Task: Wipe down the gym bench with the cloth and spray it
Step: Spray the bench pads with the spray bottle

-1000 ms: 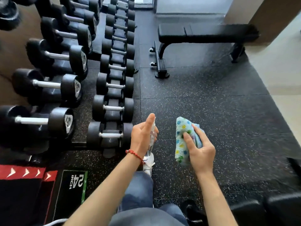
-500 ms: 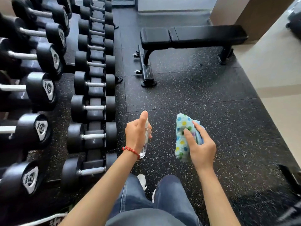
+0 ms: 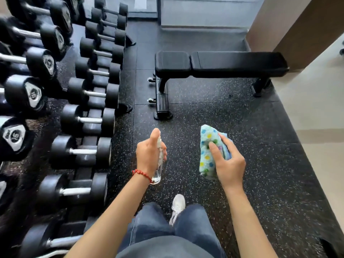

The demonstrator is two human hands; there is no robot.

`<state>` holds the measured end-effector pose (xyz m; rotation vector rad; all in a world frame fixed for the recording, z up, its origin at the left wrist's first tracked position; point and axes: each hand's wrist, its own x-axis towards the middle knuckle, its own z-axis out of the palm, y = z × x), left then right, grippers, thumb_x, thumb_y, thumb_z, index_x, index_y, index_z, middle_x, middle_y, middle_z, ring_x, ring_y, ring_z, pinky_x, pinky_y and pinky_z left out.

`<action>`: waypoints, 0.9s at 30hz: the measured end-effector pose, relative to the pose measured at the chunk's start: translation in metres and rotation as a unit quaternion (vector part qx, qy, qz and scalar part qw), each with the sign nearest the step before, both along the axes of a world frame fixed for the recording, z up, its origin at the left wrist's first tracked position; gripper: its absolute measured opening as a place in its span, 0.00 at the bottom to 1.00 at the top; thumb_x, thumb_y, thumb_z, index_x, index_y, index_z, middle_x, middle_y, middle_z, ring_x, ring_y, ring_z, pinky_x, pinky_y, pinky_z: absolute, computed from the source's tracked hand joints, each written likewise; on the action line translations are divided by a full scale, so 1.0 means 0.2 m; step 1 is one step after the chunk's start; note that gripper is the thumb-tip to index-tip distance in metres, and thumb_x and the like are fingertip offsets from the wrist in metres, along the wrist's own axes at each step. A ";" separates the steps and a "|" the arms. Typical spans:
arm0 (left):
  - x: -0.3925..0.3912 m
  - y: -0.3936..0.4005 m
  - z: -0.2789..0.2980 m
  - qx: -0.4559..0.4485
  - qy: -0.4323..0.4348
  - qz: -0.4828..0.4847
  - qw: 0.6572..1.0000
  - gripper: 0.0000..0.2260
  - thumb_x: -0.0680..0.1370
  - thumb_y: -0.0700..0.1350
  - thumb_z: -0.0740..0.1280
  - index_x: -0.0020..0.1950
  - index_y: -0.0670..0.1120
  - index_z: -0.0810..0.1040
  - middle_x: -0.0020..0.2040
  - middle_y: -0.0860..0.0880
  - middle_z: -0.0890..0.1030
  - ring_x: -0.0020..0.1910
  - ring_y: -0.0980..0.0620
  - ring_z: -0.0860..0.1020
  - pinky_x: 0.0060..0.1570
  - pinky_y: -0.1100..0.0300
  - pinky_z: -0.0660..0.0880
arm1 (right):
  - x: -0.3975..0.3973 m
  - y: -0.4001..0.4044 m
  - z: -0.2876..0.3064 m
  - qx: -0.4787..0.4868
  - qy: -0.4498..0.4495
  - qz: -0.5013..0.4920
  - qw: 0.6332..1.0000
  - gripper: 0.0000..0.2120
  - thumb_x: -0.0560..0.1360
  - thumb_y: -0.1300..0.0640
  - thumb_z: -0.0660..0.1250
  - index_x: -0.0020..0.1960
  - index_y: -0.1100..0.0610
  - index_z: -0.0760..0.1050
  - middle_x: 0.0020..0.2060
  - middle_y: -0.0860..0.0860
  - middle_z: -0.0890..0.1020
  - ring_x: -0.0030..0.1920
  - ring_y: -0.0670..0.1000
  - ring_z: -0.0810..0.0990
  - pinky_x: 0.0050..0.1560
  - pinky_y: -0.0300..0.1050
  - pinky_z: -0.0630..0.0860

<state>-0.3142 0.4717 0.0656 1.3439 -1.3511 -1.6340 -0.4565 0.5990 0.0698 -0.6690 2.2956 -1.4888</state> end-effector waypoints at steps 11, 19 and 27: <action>-0.51 -0.63 -0.06 0.009 0.013 0.028 0.999 0.27 0.68 0.66 0.59 0.26 0.42 0.74 0.21 0.50 0.74 0.19 0.53 0.71 0.25 0.64 0.70 | -0.55 -0.62 -0.07 0.017 -0.015 0.005 1.000 0.24 0.68 0.44 0.72 0.61 0.55 0.76 0.55 0.50 0.81 0.51 0.46 0.80 0.53 0.46 0.78; -0.89 -1.42 -0.03 0.005 0.034 0.042 0.999 0.29 0.64 0.68 0.59 0.25 0.42 0.74 0.20 0.49 0.73 0.19 0.51 0.71 0.29 0.61 0.71 | -0.88 -1.37 -0.06 0.022 -0.013 0.032 0.999 0.21 0.71 0.51 0.70 0.62 0.54 0.76 0.55 0.49 0.80 0.51 0.45 0.79 0.48 0.32 0.76; -1.17 -1.94 -0.03 0.015 0.004 0.056 0.998 0.26 0.70 0.62 0.59 0.26 0.41 0.74 0.20 0.50 0.74 0.20 0.53 0.72 0.29 0.62 0.73 | -1.15 -1.86 -0.02 0.039 -0.034 0.023 0.998 0.21 0.70 0.50 0.71 0.61 0.54 0.76 0.54 0.49 0.81 0.50 0.46 0.80 0.51 0.44 0.79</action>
